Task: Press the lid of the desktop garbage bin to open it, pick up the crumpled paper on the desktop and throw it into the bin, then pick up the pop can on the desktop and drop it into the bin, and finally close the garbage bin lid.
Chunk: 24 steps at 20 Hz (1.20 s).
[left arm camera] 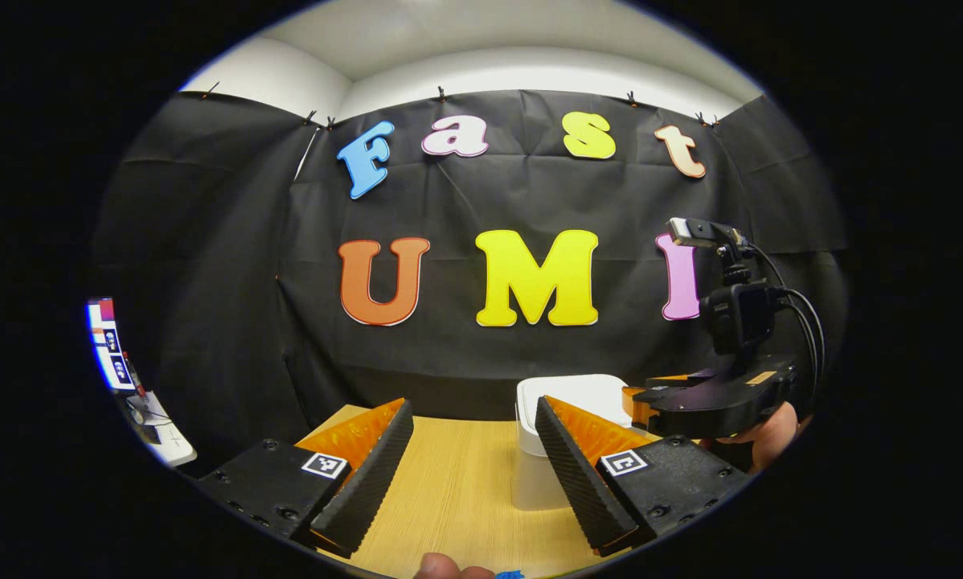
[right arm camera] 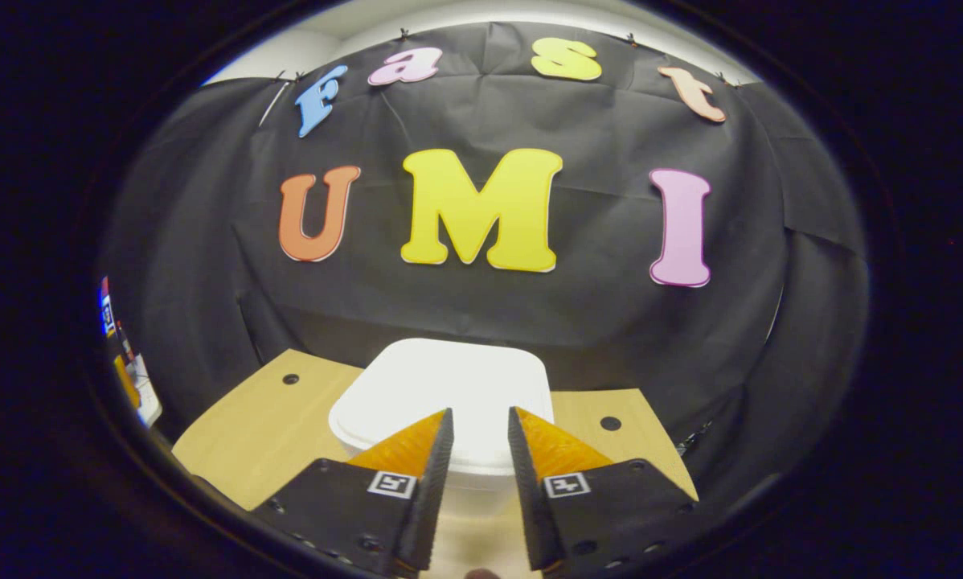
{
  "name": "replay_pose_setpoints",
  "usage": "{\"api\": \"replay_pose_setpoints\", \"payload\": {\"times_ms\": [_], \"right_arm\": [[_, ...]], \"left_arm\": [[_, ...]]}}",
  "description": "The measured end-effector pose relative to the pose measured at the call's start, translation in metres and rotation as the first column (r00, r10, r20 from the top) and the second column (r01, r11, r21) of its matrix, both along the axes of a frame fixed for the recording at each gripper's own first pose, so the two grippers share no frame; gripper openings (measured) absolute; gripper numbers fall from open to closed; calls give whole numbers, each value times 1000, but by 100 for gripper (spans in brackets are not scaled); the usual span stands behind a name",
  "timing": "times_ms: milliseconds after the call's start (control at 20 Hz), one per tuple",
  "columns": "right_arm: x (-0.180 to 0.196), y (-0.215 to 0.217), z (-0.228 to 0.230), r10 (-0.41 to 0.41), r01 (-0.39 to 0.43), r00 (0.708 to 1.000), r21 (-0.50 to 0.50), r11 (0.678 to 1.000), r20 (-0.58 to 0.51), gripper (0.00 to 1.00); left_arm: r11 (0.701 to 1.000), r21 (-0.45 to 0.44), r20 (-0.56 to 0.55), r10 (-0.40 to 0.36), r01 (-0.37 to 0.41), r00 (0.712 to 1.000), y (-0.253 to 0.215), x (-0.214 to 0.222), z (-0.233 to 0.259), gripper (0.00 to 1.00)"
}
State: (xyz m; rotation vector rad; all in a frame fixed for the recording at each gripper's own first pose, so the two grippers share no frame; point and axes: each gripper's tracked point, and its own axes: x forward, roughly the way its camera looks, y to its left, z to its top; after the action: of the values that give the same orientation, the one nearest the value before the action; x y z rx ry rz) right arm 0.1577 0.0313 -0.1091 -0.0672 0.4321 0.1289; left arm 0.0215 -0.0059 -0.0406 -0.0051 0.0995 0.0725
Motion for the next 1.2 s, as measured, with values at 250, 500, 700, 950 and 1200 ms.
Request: {"api": "replay_pose_setpoints", "payload": {"times_ms": [250, 500, 700, 950, 1200], "right_arm": [[4, 10, -16, 42, -41, 998, 16, 999, -55, 2], [14, 17, -37, 75, -73, 992, 24, 997, -97, 0], [9, 19, -49, 83, -70, 980, 79, 994, -181, 1], [7, 11, -15, 62, -55, 996, 105, 993, -64, 17], [-19, 0, 37, 62, -73, 991, 94, 993, 116, 87]], "left_arm": [[1000, -7, -24, 30, -30, 999, 5, 2, -8, 98], [999, -10, -45, 37, -38, 998, 6, 5, -15, 98], [999, -41, -71, 27, -30, 997, 1, 4, -26, 99], [999, -49, -83, 19, -23, 996, 5, 2, -33, 98], [997, -64, -102, 23, -30, 995, 16, -1, -46, 98]]}}
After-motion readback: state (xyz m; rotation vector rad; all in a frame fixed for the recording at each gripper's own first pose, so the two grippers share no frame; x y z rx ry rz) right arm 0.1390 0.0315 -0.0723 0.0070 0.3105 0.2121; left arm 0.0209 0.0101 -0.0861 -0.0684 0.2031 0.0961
